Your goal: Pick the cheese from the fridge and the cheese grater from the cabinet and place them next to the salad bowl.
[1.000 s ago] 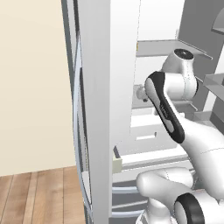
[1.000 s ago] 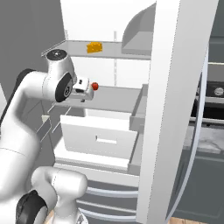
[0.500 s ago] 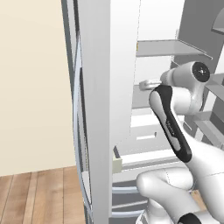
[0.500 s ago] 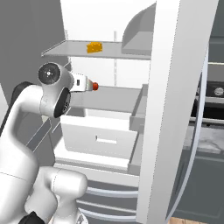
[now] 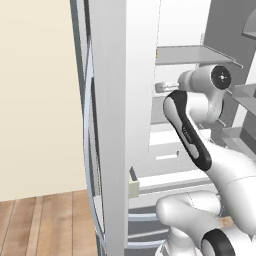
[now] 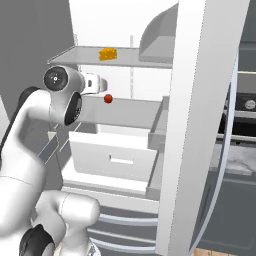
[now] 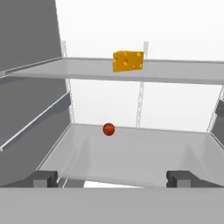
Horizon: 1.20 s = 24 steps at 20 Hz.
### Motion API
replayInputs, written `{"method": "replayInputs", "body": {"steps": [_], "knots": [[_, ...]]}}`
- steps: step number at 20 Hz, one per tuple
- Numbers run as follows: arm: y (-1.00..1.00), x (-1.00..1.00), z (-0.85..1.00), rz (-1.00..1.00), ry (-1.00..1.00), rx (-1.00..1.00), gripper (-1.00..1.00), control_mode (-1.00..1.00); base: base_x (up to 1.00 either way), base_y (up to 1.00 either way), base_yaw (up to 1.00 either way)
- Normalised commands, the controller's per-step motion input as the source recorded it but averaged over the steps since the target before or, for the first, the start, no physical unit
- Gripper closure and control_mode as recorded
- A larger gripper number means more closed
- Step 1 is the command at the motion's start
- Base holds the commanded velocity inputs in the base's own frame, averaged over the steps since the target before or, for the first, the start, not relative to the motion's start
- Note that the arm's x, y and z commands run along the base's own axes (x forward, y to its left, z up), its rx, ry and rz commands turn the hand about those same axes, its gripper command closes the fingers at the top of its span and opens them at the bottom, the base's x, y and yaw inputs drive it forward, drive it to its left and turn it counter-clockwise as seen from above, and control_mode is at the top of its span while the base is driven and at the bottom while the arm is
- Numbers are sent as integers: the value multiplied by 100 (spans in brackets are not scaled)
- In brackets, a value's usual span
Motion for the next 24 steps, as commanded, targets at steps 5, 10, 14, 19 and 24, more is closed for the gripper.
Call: {"method": "replayInputs", "body": {"steps": [5,10,14,19,24], "knots": [[-5,23,48,0,5,-5,-100,-100,0,0,0],[-13,19,38,0,0,0,-100,-100,0,0,0],[-8,18,34,0,4,0,-100,-100,0,0,0],[0,21,38,0,6,0,-100,-100,0,0,0],[-2,26,26,0,5,0,-100,-100,0,0,0]]}}
